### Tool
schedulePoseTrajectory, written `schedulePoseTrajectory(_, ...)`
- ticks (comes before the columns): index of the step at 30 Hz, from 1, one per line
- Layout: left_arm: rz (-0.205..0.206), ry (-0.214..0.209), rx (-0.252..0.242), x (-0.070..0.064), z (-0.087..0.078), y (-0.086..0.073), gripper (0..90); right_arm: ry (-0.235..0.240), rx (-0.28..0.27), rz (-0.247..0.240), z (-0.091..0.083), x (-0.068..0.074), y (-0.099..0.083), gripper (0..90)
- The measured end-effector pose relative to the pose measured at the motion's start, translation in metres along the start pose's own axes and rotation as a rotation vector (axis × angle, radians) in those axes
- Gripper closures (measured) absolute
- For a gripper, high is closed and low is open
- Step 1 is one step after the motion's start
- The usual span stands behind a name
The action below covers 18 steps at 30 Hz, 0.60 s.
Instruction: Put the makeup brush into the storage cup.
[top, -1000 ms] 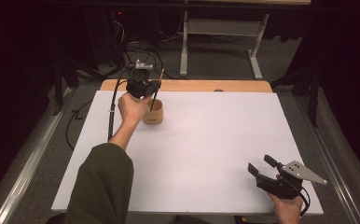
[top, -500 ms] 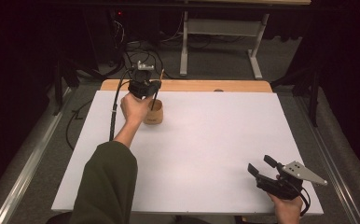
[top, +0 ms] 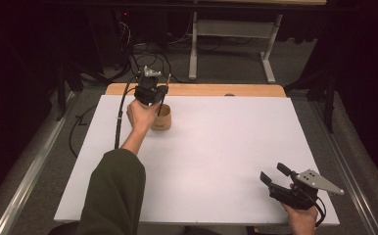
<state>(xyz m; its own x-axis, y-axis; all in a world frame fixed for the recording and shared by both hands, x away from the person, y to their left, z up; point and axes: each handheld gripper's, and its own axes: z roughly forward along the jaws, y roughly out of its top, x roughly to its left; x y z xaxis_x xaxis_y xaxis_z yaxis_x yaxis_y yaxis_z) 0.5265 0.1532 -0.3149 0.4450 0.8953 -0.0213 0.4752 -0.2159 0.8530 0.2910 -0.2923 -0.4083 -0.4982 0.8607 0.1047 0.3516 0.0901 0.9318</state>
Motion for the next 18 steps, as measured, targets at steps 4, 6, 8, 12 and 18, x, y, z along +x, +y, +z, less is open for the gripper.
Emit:
schedulePoseTrajectory(4, -0.002, -0.004, -0.001, 0.0009, -0.0002, -0.0012, 83.0, -0.001, 0.002, 0.000, 0.0002, -0.0001, 0.0000, 27.9)
schedulePoseTrajectory(6, -0.001, -0.009, 0.000, 0.0005, -0.0001, -0.0016, 83.0, 0.002, 0.006, 0.001, 0.0004, 0.0000, 0.0000, 27.9)
schedulePoseTrajectory(8, 0.004, -0.012, 0.004, -0.0004, 0.0004, -0.0023, 83.0, 0.002, 0.007, 0.001, 0.0004, 0.0001, 0.0000, 27.9)
schedulePoseTrajectory(12, 0.004, -0.011, 0.005, -0.0012, 0.0014, -0.0052, 83.0, 0.001, 0.003, 0.000, 0.0001, 0.0003, 0.0000, 27.9)
schedulePoseTrajectory(18, 0.011, -0.009, 0.013, -0.0028, 0.0028, -0.0076, 83.0, 0.001, 0.003, -0.007, 0.0000, 0.0007, 0.0001, 27.9)
